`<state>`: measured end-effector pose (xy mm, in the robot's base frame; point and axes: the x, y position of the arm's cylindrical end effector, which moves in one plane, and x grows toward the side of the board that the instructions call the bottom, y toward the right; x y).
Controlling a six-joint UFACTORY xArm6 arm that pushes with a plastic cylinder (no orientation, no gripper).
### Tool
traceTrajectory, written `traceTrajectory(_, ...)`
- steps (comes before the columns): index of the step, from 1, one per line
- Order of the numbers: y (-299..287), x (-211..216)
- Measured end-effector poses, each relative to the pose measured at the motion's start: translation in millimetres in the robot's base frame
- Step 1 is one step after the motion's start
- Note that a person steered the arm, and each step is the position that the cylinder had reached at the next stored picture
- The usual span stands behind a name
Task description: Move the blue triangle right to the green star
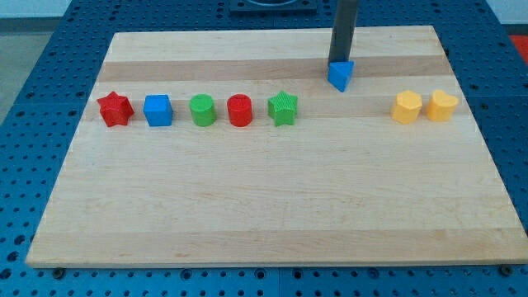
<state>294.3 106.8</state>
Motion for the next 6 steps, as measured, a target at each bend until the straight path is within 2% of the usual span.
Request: traceTrajectory(6, 0.2, 54.1)
